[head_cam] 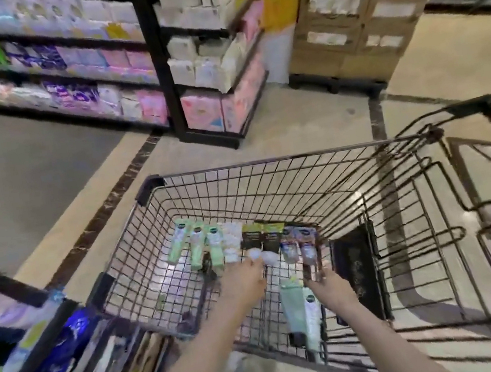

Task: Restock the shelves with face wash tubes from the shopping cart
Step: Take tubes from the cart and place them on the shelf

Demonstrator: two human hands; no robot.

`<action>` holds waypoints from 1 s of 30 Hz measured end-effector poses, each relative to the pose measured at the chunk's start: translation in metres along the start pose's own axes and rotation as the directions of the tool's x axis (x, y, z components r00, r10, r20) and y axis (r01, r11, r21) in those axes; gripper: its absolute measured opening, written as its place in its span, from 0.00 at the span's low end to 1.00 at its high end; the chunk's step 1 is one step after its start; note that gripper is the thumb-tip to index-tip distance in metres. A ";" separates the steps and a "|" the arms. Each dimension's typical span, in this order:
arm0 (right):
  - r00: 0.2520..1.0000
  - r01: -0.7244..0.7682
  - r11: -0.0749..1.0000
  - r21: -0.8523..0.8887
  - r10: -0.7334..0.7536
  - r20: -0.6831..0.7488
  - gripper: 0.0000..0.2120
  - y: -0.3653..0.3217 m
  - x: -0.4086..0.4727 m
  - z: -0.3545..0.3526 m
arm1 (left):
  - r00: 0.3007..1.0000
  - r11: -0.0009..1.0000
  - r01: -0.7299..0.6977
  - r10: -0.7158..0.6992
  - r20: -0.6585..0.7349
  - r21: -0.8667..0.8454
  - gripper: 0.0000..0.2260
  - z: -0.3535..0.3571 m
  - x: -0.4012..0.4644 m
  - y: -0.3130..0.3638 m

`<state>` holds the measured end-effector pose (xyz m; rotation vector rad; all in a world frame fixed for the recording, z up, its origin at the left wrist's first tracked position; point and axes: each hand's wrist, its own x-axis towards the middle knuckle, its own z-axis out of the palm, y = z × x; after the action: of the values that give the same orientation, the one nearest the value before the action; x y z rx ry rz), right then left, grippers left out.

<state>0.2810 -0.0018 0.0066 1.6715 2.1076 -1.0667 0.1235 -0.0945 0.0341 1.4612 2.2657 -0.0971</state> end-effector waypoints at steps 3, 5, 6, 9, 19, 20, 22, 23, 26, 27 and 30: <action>0.993 -0.101 0.994 0.045 0.098 0.062 0.22 0.010 0.029 0.012 | 0.996 0.999 -0.038 0.036 0.084 0.034 0.16 0.019 0.031 -0.004; 0.984 -0.158 0.985 0.069 0.151 0.090 0.23 0.016 0.046 0.021 | 0.988 0.996 -0.076 0.068 0.140 0.054 0.16 0.036 0.050 -0.007; 0.979 -0.185 0.979 0.085 0.176 0.103 0.24 0.019 0.055 0.026 | 0.983 0.996 -0.086 0.078 0.166 0.039 0.16 0.046 0.058 -0.009; 0.953 -0.281 0.954 0.104 0.265 0.146 0.23 0.030 0.080 0.043 | 0.969 0.997 -0.075 0.077 0.236 -0.016 0.15 0.079 0.080 -0.011; 0.869 -0.444 0.895 0.035 0.421 0.259 0.23 0.070 0.129 0.117 | 0.856 1.000 0.014 0.003 0.517 -0.028 0.17 0.189 0.130 0.008; 0.863 -0.457 0.889 0.024 0.437 0.253 0.23 0.072 0.133 0.122 | 0.846 0.999 0.035 -0.009 0.533 -0.038 0.17 0.197 0.133 0.010; 0.850 -0.477 0.879 -0.013 0.465 0.248 0.21 0.076 0.140 0.128 | 0.826 0.988 0.116 -0.039 0.563 -0.102 0.19 0.212 0.139 0.014; 0.845 -0.483 0.875 -0.033 0.476 0.243 0.20 0.077 0.144 0.131 | 0.809 0.970 0.189 -0.067 0.584 -0.152 0.19 0.219 0.140 0.016; 0.842 -0.486 0.866 -0.122 0.501 0.201 0.18 0.079 0.152 0.138 | 0.747 0.828 0.452 -0.148 0.648 -0.332 0.21 0.233 0.144 0.023; 0.842 -0.485 0.861 -0.154 0.507 0.183 0.18 0.080 0.153 0.139 | 0.726 0.752 0.531 -0.168 0.667 -0.390 0.21 0.237 0.145 0.026; 0.845 -0.488 0.851 -0.194 0.516 0.142 0.17 0.085 0.153 0.147 | 0.716 0.569 0.641 -0.203 0.668 -0.515 0.20 0.247 0.143 0.033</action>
<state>0.2755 0.0191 -0.2211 1.8198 1.4614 -0.8326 0.1832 -0.0303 -0.2398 0.3286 1.7830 0.1996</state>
